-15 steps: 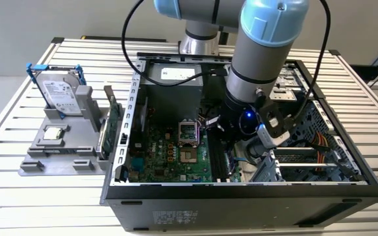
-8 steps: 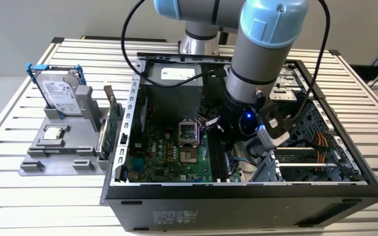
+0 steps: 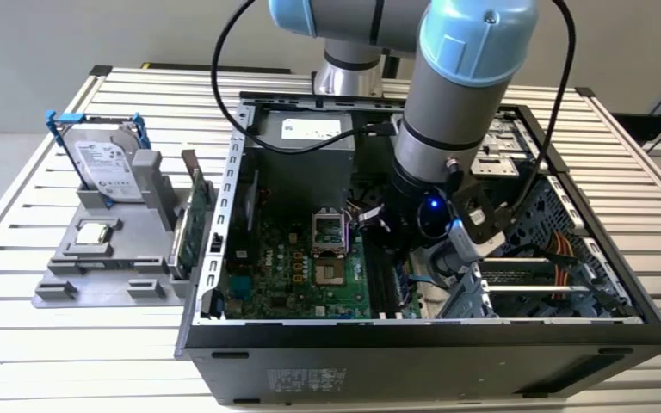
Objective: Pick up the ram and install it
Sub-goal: 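Insert the ram into the slot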
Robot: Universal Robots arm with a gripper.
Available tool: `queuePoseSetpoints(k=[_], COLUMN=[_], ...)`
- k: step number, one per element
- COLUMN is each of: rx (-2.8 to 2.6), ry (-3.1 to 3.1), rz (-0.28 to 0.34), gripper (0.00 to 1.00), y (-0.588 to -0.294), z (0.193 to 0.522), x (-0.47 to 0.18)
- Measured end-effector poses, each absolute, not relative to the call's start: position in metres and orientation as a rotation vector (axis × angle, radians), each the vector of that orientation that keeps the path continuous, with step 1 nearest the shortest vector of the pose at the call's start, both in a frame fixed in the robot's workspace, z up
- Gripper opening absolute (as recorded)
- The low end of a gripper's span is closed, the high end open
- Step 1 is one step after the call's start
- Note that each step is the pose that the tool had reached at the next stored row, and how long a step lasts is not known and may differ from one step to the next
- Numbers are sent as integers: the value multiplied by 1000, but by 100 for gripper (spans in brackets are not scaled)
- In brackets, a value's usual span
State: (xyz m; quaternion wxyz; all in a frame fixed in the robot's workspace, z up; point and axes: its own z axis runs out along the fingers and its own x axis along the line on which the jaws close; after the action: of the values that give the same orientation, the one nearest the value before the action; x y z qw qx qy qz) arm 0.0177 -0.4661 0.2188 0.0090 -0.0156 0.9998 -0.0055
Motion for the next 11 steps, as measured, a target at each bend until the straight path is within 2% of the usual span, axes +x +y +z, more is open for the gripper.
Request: queuePoseSetpoints(k=[11], rx=[-53], ry=[3127], rz=[-17], gripper=[0], y=[-467], z=[217], x=[18])
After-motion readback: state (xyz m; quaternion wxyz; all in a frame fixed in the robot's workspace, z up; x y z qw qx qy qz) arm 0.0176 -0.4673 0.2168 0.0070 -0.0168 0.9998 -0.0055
